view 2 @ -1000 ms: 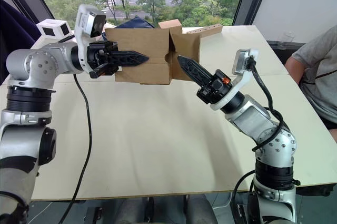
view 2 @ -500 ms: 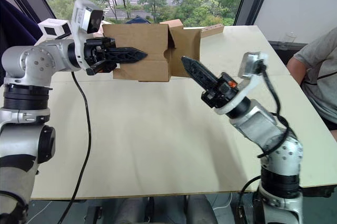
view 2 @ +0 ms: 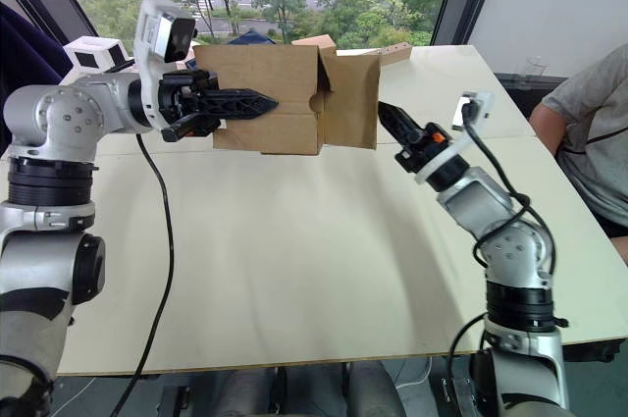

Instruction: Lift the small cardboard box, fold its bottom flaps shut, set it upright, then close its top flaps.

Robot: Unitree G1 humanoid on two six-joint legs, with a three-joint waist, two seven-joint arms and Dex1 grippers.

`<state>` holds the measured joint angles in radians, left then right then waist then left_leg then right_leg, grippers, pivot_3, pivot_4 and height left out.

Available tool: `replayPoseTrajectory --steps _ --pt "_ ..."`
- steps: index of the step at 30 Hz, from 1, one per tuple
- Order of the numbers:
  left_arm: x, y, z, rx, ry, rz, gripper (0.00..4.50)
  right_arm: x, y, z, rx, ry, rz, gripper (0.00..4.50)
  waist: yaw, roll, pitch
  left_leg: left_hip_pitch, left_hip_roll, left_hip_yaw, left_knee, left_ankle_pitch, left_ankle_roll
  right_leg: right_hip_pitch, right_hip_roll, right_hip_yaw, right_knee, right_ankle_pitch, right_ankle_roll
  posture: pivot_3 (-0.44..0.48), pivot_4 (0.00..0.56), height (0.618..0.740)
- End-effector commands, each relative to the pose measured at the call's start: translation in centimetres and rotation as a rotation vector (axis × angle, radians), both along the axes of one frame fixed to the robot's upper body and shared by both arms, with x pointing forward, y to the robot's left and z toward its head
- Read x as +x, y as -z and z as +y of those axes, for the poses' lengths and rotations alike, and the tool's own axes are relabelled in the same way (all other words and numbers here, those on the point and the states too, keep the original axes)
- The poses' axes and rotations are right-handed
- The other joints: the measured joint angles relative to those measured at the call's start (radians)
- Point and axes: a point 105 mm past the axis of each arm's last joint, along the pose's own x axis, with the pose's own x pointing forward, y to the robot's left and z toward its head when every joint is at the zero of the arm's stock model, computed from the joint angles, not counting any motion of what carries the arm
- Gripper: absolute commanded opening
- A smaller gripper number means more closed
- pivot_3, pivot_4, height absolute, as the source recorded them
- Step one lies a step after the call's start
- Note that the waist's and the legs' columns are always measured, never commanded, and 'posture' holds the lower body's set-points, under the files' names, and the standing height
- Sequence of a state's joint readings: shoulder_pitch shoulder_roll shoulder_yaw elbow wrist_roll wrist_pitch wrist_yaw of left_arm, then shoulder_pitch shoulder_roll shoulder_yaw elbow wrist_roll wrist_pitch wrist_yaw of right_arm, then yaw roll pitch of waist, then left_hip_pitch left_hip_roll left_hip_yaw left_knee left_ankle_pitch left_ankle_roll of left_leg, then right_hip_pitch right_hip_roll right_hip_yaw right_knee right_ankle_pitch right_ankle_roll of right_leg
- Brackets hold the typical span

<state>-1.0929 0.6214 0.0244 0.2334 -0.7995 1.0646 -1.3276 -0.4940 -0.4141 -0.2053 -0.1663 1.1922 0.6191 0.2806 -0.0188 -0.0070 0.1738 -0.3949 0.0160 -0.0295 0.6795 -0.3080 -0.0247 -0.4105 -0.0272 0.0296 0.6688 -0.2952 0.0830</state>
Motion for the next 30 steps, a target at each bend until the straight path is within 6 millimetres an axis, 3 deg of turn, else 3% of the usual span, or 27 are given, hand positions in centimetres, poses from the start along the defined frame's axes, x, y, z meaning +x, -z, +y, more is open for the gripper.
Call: replayPoseTrajectory --steps 1,10,23,27,30 --pt "-0.7 -1.1 0.4 -0.025 0.012 -0.038 0.0 -0.9 -1.5 0.4 0.022 -0.041 -0.073 0.01 0.005 0.0 0.0 0.0 0.0 0.0 0.0 0.0 0.0 0.0 -0.001 0.0 0.0 0.0 0.0 0.0 0.15 0.74" --pt "-0.3 -1.1 0.6 -0.026 -0.008 -0.031 0.0 -5.2 -3.1 3.1 0.178 -0.324 -0.125 0.01 0.003 0.0 0.0 0.0 -0.001 0.0 0.001 0.0 0.0 0.001 -0.002 0.0 0.0 0.0 0.0 0.0 0.15 0.74" --pt "-0.2 -0.9 0.4 -0.024 -0.002 -0.021 0.0 -4.0 -2.5 3.5 0.293 -0.326 -0.081 0.01 0.002 0.0 0.0 0.0 -0.001 0.0 0.001 0.0 0.0 0.001 -0.002 0.0 0.0 0.0 0.0 0.0 0.15 0.74" --pt "-0.2 -1.0 0.6 -0.025 -0.009 -0.02 0.0 -3.7 -2.5 3.3 0.367 -0.32 -0.062 1.07 0.002 0.0 0.0 0.0 -0.001 0.0 0.001 0.0 0.0 0.001 -0.002 0.0 0.0 0.0 0.0 0.0 0.15 0.74" --pt "-0.2 -1.0 0.6 -0.025 -0.011 -0.02 0.0 -3.8 -2.6 3.2 0.429 -0.337 -0.057 2.36 0.002 0.0 0.0 0.0 -0.001 0.0 0.001 0.0 0.0 0.001 -0.002 0.0 0.0 0.0 0.0 0.0 0.15 0.74"
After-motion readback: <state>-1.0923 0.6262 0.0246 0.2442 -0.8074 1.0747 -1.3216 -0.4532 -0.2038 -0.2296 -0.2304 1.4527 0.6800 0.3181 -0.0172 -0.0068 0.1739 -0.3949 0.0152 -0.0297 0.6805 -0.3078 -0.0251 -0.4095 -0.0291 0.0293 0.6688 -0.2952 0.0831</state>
